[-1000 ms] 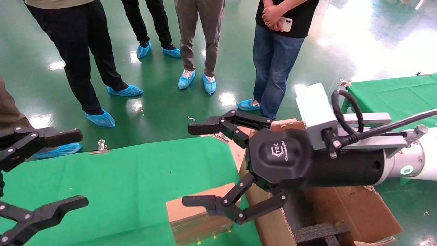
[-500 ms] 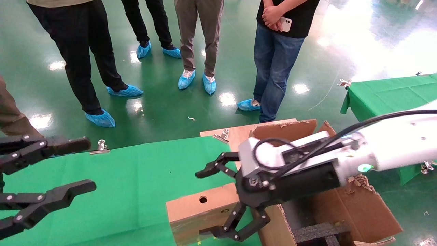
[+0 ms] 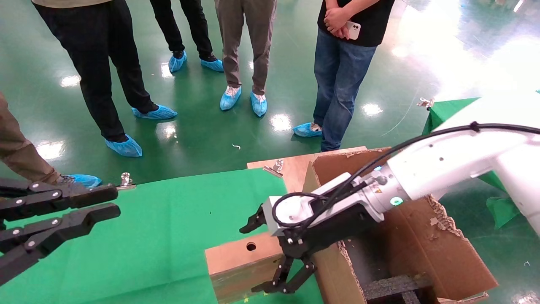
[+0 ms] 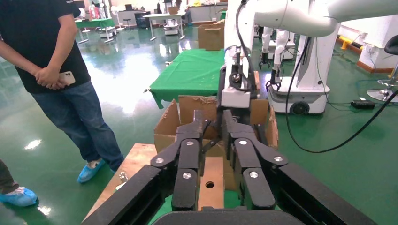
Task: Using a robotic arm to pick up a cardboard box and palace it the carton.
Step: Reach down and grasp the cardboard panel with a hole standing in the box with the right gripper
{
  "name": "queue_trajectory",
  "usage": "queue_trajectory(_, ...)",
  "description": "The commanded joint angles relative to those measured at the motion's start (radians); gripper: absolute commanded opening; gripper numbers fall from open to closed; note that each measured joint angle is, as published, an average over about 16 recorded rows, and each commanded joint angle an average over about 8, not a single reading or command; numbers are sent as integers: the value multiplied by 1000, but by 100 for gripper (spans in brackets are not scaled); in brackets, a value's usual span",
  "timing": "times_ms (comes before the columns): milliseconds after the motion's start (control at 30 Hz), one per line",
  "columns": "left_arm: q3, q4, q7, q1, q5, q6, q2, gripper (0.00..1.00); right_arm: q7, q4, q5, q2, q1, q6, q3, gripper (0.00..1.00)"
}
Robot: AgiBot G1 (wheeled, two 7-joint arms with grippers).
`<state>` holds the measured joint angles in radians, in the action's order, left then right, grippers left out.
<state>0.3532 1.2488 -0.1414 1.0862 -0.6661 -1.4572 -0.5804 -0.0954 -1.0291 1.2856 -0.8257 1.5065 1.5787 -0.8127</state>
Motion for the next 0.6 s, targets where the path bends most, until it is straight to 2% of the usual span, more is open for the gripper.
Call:
queue_trajectory(33, 0, 0, 0, 0, 0, 0, 0, 0, 22, 29, 17, -18, 20, -2, -27, 100)
queue_trajectory(467, 0, 0, 0, 0, 0, 0, 0, 0, 88, 107, 172, -135, 147, -1, -218, 100)
queue_trajectory(600, 0, 0, 0, 0, 0, 0, 0, 0, 103, 121, 183, -156, 167, -5, -256, 100)
